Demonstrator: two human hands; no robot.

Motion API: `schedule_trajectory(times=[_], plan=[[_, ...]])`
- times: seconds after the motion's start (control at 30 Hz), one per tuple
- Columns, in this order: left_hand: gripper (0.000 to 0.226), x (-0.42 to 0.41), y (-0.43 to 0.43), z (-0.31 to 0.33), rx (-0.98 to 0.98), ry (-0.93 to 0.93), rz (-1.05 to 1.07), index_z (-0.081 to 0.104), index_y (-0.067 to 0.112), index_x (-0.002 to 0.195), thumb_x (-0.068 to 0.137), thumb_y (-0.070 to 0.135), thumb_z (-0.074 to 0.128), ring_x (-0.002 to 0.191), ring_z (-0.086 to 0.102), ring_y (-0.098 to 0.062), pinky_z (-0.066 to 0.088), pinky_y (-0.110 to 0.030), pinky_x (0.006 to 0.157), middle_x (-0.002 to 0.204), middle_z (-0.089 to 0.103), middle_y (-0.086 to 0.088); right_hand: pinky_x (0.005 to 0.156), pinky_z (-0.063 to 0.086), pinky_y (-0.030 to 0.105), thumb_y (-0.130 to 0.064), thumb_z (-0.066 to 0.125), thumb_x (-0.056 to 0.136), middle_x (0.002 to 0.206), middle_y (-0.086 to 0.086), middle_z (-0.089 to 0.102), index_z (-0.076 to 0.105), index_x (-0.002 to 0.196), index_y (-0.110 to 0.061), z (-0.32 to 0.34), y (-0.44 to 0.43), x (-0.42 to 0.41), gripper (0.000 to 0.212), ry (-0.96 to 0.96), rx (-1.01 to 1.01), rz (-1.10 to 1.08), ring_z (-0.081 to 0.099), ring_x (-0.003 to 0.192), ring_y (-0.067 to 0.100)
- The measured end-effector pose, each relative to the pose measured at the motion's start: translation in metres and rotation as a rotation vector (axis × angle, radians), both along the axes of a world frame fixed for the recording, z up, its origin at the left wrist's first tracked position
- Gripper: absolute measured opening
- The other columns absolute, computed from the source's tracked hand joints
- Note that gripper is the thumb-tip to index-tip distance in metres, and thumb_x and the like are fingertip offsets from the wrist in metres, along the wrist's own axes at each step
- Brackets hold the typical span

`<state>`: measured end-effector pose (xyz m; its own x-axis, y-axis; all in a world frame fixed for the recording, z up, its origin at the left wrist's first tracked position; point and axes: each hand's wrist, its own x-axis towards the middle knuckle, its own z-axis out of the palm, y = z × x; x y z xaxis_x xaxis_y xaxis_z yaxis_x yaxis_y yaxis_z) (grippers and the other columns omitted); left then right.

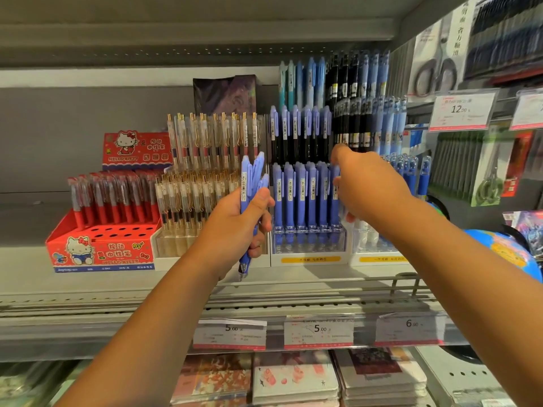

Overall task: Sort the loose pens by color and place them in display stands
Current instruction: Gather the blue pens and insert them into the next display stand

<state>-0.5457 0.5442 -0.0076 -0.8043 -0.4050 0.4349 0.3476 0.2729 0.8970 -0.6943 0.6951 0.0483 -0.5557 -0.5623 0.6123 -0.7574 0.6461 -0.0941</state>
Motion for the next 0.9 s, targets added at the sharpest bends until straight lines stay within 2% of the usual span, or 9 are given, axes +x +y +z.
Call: schedule_trajectory(times=[0.1,0.17,0.27,0.33,0.43,0.53,0.57,0.77,0.9], plan=[[0.031,0.000,-0.001,0.000,0.037,0.002,-0.013,0.059,0.013,0.093,0.099,0.040,0.048,0.042,0.034,-0.012,0.032,-0.023,0.040,0.062,0.053,0.000,0.039,0.038,0.031,0.002,0.053,0.095,0.064,0.004,0.045,0.044,0.131,-0.013,-0.004,-0.001,0.001,0.040,0.115,-0.009,-0.069,0.047,0.049,0.022],[0.031,0.000,-0.002,0.001,0.073,-0.002,-0.022,0.060,0.012,0.093,0.099,0.040,0.048,0.041,0.033,-0.012,0.030,-0.022,0.039,0.062,0.050,-0.001,0.040,0.025,0.027,-0.002,0.052,0.096,0.063,0.003,0.041,0.049,0.127,-0.014,-0.008,-0.001,0.003,0.033,0.159,0.005,-0.115,0.038,0.048,0.019],[0.026,0.001,-0.004,0.001,0.141,0.009,-0.059,0.060,0.009,0.095,0.103,0.027,0.044,0.038,0.031,-0.012,0.028,-0.019,0.038,0.061,0.049,-0.004,0.041,0.024,0.027,-0.009,0.052,0.097,0.066,0.003,0.045,0.051,0.125,-0.016,-0.008,0.000,0.005,0.029,0.191,-0.006,-0.152,0.037,0.050,0.020],[0.023,0.000,-0.005,0.002,0.173,0.030,-0.076,0.059,0.007,0.094,0.101,0.016,0.038,0.037,0.031,-0.012,0.027,-0.018,0.039,0.060,0.049,-0.004,0.042,0.033,0.029,-0.016,0.051,0.099,0.066,0.003,0.050,0.051,0.126,-0.017,-0.009,0.001,0.007,0.027,0.182,-0.067,-0.088,0.042,0.050,0.021],[0.022,-0.002,-0.006,0.002,0.177,0.065,-0.056,0.059,0.007,0.096,0.100,0.013,0.037,0.039,0.033,-0.013,0.028,-0.019,0.039,0.060,0.050,-0.003,0.055,0.054,0.038,-0.027,0.054,0.098,0.072,0.007,0.065,0.058,0.118,-0.022,-0.008,0.001,0.019,0.021,-0.091,-0.210,0.239,0.062,0.058,0.024],[0.022,-0.002,-0.006,0.001,0.150,0.103,-0.036,0.060,0.010,0.101,0.101,0.018,0.040,0.042,0.039,-0.015,0.033,-0.024,0.040,0.062,0.054,-0.003,0.043,0.048,0.021,-0.024,0.062,0.095,0.079,0.010,0.070,0.065,0.102,-0.022,-0.008,-0.007,0.036,0.008,-0.453,-0.367,0.524,0.066,0.050,0.014],[0.021,-0.003,-0.005,0.001,0.130,0.115,-0.033,0.061,0.011,0.101,0.102,0.019,0.041,0.043,0.042,-0.016,0.036,-0.025,0.040,0.064,0.057,-0.004,0.041,0.047,0.021,-0.024,0.065,0.093,0.081,0.009,0.070,0.066,0.100,-0.021,-0.008,-0.010,0.041,0.007,-0.522,-0.405,0.577,0.066,0.049,0.013],[0.024,-0.001,-0.003,-0.001,-0.007,0.086,-0.058,0.063,0.017,0.100,0.091,0.038,0.055,0.053,0.060,-0.019,0.051,-0.030,0.048,0.069,0.066,-0.001,0.039,0.043,0.020,-0.026,0.080,0.080,0.076,0.006,0.067,0.066,0.099,-0.009,-0.011,-0.023,0.058,0.029,-0.682,-0.530,0.711,0.059,0.048,0.006],[0.028,0.000,-0.002,-0.001,-0.049,0.070,-0.087,0.065,0.020,0.107,0.087,0.036,0.056,0.060,0.063,-0.021,0.057,-0.035,0.055,0.080,0.069,-0.004,0.039,0.041,0.013,-0.019,0.081,0.079,0.057,-0.008,0.063,0.066,0.085,-0.013,-0.015,-0.026,0.055,0.016,-0.733,-0.610,0.712,0.054,0.042,0.000]])
